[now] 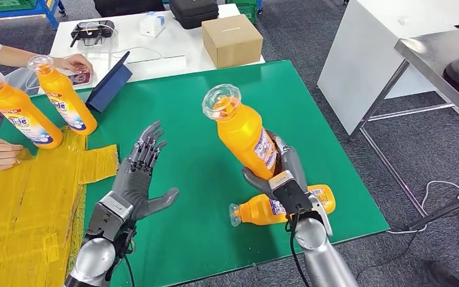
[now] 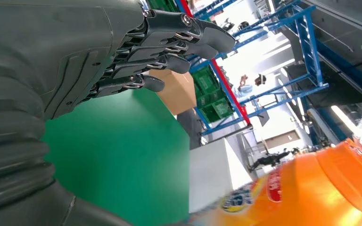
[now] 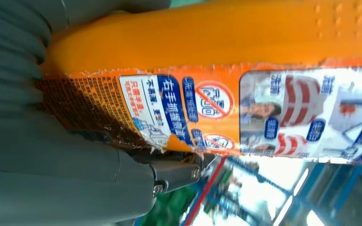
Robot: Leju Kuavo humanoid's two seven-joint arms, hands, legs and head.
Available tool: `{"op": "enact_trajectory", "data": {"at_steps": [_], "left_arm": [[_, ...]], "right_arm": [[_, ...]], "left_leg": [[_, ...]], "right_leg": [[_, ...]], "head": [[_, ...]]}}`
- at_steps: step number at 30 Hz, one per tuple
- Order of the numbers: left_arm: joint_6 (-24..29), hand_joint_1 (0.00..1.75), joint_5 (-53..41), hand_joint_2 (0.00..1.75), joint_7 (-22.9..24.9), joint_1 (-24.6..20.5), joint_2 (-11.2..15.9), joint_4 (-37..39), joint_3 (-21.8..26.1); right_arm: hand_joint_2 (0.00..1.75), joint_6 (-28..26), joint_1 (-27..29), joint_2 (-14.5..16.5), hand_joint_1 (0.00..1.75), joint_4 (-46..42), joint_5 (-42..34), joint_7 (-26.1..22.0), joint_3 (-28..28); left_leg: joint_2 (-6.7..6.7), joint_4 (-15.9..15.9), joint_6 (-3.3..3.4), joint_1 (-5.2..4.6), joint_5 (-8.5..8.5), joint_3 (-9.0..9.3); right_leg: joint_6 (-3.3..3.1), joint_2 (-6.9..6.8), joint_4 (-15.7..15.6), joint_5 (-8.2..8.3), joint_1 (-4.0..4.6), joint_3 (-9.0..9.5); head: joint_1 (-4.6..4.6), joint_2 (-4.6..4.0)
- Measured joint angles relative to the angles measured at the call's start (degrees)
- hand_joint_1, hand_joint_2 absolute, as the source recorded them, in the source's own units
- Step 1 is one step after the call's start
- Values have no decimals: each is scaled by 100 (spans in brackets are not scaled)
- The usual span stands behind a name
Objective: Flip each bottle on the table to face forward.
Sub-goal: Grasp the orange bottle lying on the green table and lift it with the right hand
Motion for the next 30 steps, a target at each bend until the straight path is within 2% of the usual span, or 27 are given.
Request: {"op": "enact_trajectory", "data": {"at_steps": [6,13,20,30], "left_arm": [[-97,0,120,175,-28,-120,11,0,-30],[-121,0,129,175,-32,-194,13,0,-68],[-162,0,94,175,-56,-193,16,0,-220],[-215,0,13,175,-83,-160,20,5,-384]], "right_arm": [[175,322,-123,127,175,354,-26,-38,383],[175,346,-227,195,175,632,-14,-49,599],[175,297,-323,222,175,852,314,-49,855],[175,265,-438,226,175,996,325,-49,932]], "left_leg": [[0,0,0,0,1,0],[0,0,1,0,1,0],[0,0,1,0,1,-1],[0,0,1,0,1,-1]], "right_leg": [[0,0,0,0,0,-1],[0,0,0,0,0,-1],[-1,-1,0,0,0,-1],[0,0,0,0,0,-1]], "head": [[1,0],[1,0],[1,0],[2,0]]}}
